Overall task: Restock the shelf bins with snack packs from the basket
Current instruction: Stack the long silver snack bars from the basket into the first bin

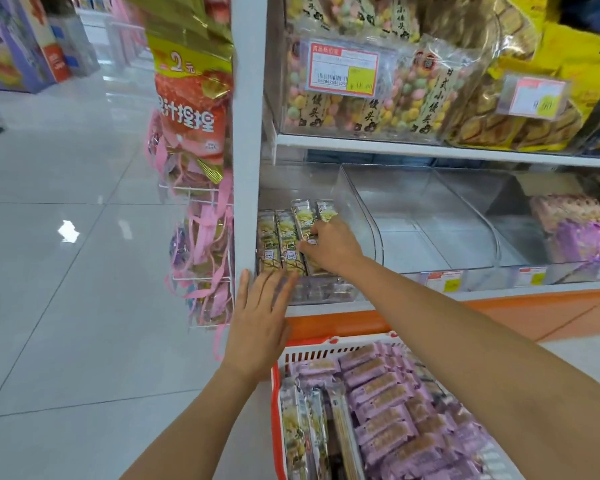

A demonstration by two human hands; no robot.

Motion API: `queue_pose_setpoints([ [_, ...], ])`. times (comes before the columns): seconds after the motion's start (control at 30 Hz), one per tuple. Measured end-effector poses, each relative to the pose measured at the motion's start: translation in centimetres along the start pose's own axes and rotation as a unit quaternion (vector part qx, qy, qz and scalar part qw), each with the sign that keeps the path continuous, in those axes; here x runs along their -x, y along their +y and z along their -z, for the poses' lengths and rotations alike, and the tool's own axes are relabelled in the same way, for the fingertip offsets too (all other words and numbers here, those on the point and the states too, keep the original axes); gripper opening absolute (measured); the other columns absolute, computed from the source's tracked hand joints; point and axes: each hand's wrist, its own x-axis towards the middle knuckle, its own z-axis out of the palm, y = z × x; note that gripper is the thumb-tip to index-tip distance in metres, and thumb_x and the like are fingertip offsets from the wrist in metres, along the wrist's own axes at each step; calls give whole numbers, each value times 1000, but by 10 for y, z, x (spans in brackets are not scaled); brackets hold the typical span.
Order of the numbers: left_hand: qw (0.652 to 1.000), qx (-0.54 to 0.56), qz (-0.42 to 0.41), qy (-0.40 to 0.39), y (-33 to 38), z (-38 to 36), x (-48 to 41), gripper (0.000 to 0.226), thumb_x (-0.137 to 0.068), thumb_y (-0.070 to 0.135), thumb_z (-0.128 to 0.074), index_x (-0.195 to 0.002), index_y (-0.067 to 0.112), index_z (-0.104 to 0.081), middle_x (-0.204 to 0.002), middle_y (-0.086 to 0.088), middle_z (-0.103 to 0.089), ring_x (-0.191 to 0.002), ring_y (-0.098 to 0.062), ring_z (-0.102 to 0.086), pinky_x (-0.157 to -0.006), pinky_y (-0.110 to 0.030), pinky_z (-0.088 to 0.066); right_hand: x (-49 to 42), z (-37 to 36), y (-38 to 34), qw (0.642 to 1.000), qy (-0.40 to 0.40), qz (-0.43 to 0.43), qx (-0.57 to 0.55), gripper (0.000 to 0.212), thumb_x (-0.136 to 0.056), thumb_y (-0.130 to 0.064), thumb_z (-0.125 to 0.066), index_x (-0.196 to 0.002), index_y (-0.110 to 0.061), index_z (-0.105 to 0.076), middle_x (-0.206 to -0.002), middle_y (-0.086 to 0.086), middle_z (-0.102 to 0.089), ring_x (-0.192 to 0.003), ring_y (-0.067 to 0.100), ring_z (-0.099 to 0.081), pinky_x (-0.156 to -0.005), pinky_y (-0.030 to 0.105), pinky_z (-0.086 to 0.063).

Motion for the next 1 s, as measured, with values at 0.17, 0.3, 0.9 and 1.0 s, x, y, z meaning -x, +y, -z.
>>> queue_pose_setpoints([
  [0.17,1000,2,19,-13,6,2,0,82,-67,10,-74,-144,12,-45,-136,-12,-50,-132,-33,-40,-121,-54,-8,6,4,9,999,-35,16,-5,52,-99,-41,-50,-137,-7,-51,-138,23,-41,-133,34,-35,-109,39,-36],
  [0.3,999,5,38,-13,15,2,2,85,-68,7,-73,-147,10,-40,-144,-14,-45,-141,-36,-32,-121,-55,-8,21,1,16,994,48,63,-69,40,-96,-29,-57,-129,-6,-58,-124,18,-54,-116,29,-52,-98,36,-44],
  [0.9,965,54,64,-247,54,-78,131,59,-83,33,-65,-138,12,-56,-143,-18,-52,-131,-39,-51,-107,-53,-33,176,-134,103,996,-52,-48,-62,27,-94,-24,-53,-118,-15,-46,-88,6,-68,-75,25,-66,-65,36,-55],
  [1.0,948,49,58,-308,53,-88,146,75,-87,52,-8,-156,22,-13,-163,-9,0,-150,-32,-5,-117,-45,-6,195,-168,117,984,-146,-101,6,51,-95,-32,-52,-135,-9,-33,-111,16,-63,-94,34,-65,-71,39,-55],
])
